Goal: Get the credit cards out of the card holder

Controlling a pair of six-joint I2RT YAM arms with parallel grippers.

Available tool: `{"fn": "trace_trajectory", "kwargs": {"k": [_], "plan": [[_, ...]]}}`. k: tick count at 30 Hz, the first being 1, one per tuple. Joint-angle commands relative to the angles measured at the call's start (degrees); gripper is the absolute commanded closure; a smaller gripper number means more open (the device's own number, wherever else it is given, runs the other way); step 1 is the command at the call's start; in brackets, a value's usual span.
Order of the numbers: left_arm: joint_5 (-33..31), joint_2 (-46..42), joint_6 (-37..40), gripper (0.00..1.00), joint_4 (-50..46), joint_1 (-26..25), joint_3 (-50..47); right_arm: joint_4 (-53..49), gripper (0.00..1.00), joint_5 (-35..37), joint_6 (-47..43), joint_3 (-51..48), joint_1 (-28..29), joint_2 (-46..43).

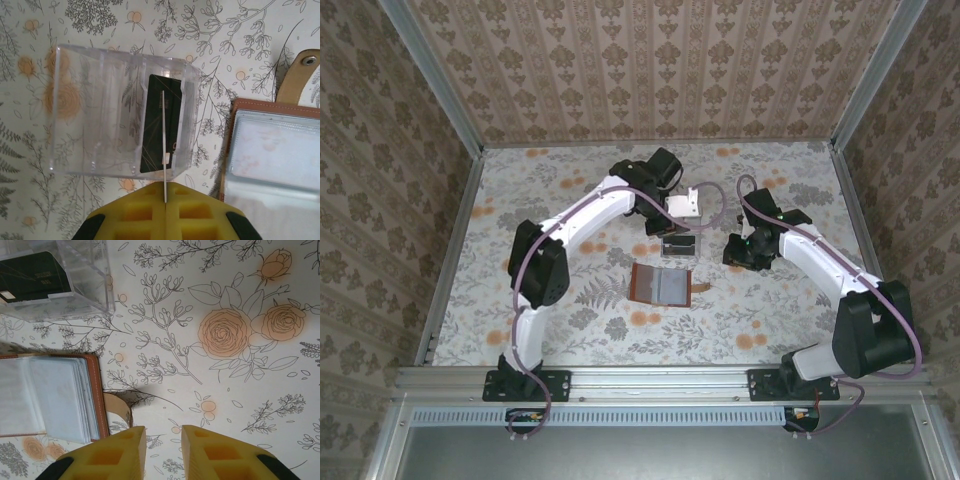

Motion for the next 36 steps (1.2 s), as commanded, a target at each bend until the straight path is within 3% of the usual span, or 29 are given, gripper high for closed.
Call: {"fn": "trace_trajectory", "kwargs": {"k": [1, 10, 26, 36], "plan": [[0.0, 2.4, 4.0, 1.00, -3.4, -0.5, 5.0, -2.0, 0.74, 0.8, -1.0, -0.9, -0.6, -1.0], [0.2, 8.2, 3.7, 1.00, -5.6, -1.0, 11.0, -2.1, 0.74, 0.4, -1.6, -1.3, -1.6, -1.0], [-0.9, 12.9, 3.2, 1.00, -8.8, -1.2, 13.3, -1.1, 0.74, -0.6, -1.5, -2.1, -1.8, -0.8], [-2.1, 16.2, 2.4, 0.83, -13.2, -1.5, 18.7, -0.4, 0.74, -1.2, -1.2, -2.4, -1.8, -0.4]]}}
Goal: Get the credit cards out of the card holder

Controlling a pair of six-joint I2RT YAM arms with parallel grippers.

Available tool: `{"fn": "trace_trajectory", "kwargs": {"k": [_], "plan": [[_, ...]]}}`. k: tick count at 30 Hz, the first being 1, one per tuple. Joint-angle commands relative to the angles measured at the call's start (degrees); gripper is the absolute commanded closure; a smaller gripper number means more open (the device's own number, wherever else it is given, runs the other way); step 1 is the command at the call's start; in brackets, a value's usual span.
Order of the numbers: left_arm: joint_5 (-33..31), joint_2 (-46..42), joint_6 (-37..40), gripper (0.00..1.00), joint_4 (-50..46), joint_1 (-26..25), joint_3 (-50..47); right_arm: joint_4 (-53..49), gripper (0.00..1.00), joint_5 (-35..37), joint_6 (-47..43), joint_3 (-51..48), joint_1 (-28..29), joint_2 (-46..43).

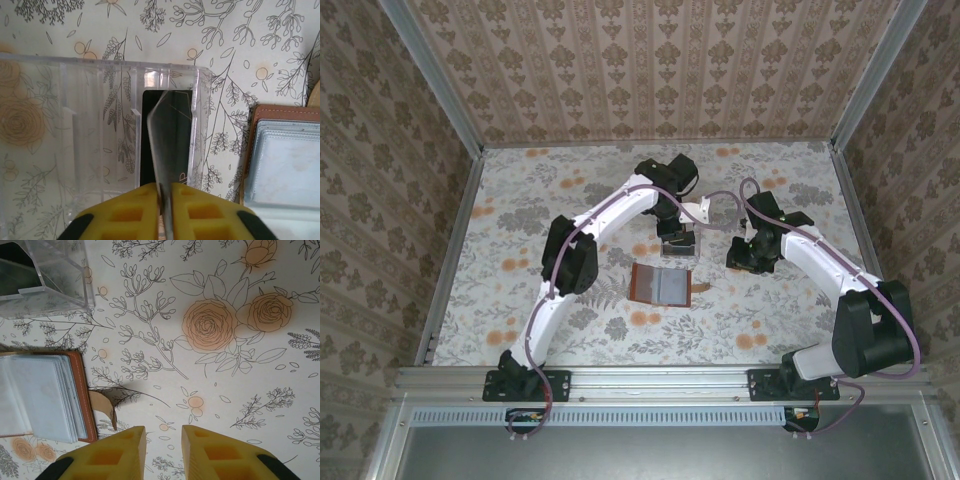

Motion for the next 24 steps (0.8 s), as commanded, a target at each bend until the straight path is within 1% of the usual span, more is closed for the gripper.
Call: {"fn": "trace_trajectory", "kwargs": {"k": [1, 2, 4, 6, 10, 14, 16, 18, 21, 24], "plan": [[-0.7, 0.6, 0.2, 0.81, -3.2, -0.4, 2.3, -0.2, 0.74, -1.1, -0.7, -0.8, -0.3, -0.4], [-0.8, 0.5, 0.0, 0.78, -3.3, -0.3, 2.4, -0.2, 0.74, -1.3, -0.7, -0.8, -0.3, -0.4], [-0.9, 0.1, -0.2, 0.76, -3.2, -0.4, 2.5, -0.1, 0.74, -1.4, -0.5, -0.8, -0.3, -0.5], [-1.5, -0.4, -0.4, 0.75, -3.1, -0.4, 2.4, 0.0, 0.74, -1.6, -0.3, -0.9, -0.3, -0.6], [-2.1, -1.6, -1.3, 0.76, -2.3, -0.3, 2.1, 0.9, 0.74, -2.8, 0.5, -1.5, -0.2, -0.9], [-3.3, -4.1, -4.9, 0.79, 1.3, -0.3, -1.2, 1.9, 0.74, -3.8, 1.3, -2.0, 0.4, -0.9], [-3.5, -6.1, -8.1, 0.80, 4.5, -0.1, -4.2, 2.4, 0.74, -4.1, 1.7, -2.2, 0.8, -0.8], [-2.1, -8.5, -12.1, 0.78, 7.7, 0.3, -7.5, 3.0, 0.74, -4.6, 2.1, -2.2, 1.5, -0.5], [1.3, -14.0, -20.8, 0.77, 14.9, 1.3, -14.8, 3.6, 0.74, -5.0, 2.9, -2.0, 2.9, 0.1], [2.4, -20.8, -31.7, 0.77, 24.9, 2.6, -25.1, 4.6, 0.74, -5.7, 4.0, -1.9, 4.7, 1.0]]}}
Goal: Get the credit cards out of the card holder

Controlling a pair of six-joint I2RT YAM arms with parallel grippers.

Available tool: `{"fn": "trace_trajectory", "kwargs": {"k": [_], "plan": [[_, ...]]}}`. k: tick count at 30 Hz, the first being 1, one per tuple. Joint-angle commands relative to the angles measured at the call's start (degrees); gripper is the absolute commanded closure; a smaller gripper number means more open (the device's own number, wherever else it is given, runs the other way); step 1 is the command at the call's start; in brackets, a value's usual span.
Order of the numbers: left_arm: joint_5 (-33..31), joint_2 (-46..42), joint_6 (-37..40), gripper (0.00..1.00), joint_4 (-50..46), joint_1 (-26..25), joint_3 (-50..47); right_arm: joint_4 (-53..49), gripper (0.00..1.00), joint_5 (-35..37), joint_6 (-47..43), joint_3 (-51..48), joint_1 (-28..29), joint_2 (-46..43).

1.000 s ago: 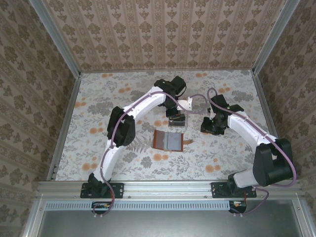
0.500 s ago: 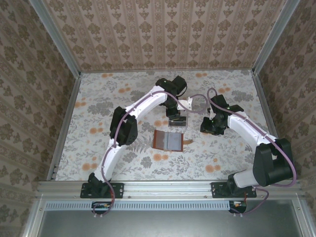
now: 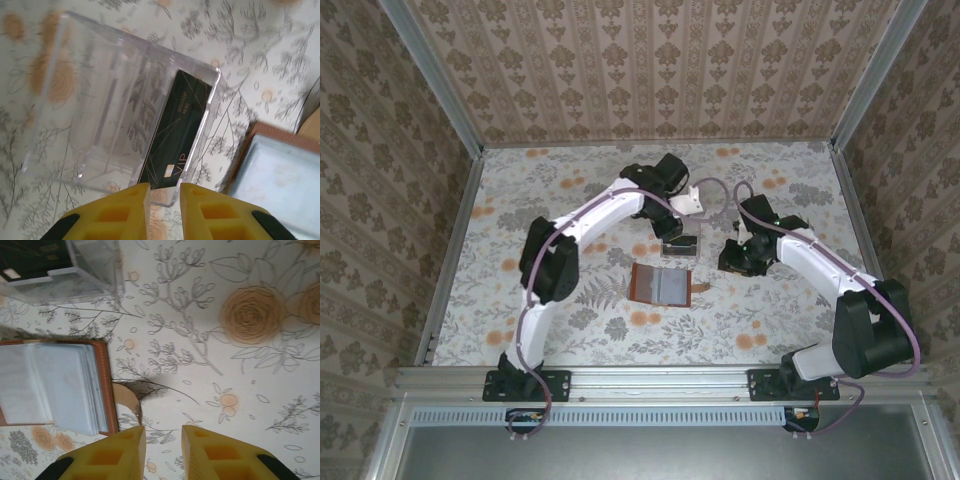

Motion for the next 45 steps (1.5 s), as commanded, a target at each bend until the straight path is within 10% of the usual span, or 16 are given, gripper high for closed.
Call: {"fn": "trace_trajectory", "kwargs": {"k": [1, 20, 45], "plan": [[3.4, -8.1, -15.7, 0.77, 12.4, 2.0, -8.1, 1.6, 0.74, -2.2, 2.2, -0.3, 2.1, 1.2], [16.7, -17.9, -51.7, 0.74, 31.2, 1.9, -32.8, 8.0, 0.74, -5.4, 5.7, 0.1, 10.0, 11.4], [13.5, -13.0, -67.6, 0.72, 32.5, -6.9, -38.6, 8.6, 0.74, 0.8, 4.3, -2.7, 10.0, 14.4]]}}
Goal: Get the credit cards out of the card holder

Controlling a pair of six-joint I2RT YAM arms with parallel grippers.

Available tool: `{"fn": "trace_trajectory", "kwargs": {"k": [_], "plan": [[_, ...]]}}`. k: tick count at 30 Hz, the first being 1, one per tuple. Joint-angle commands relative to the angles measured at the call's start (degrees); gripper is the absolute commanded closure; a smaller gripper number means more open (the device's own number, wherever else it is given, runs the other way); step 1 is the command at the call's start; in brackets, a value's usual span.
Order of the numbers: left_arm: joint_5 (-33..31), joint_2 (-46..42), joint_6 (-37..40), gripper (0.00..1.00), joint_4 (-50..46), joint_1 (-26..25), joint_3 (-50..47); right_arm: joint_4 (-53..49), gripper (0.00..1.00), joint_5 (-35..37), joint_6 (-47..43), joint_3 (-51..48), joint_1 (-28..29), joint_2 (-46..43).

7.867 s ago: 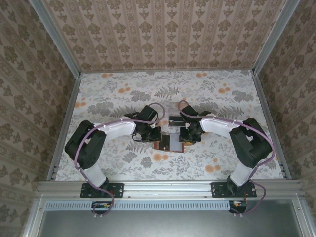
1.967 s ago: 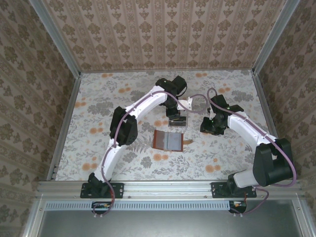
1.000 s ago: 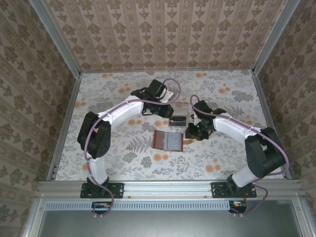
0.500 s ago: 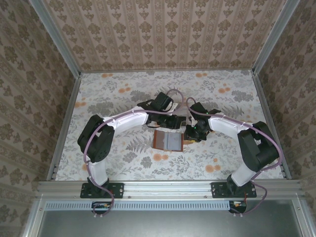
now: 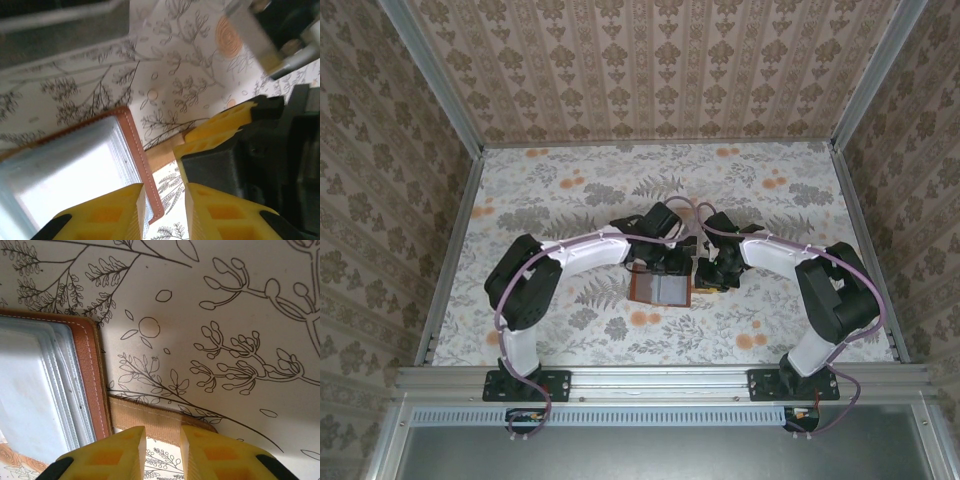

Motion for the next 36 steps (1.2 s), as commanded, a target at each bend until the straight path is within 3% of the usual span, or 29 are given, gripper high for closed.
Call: {"fn": "trace_trajectory", "kwargs": {"k": [1, 17, 36], "plan": [[0.8, 1.5, -3.7, 0.72, 2.0, -0.3, -2.0, 0.4, 0.74, 1.1, 0.1, -1.1, 0.3, 0.7], [2.8, 3.8, -7.5, 0.67, 4.2, -0.7, -3.3, 0.7, 0.74, 1.3, 0.2, -1.6, 0.3, 0.7], [-7.5, 3.5, -3.3, 0.63, -11.0, -0.7, 1.0, 0.3, 0.74, 1.2, -0.1, -1.6, 0.3, 0.4]]}}
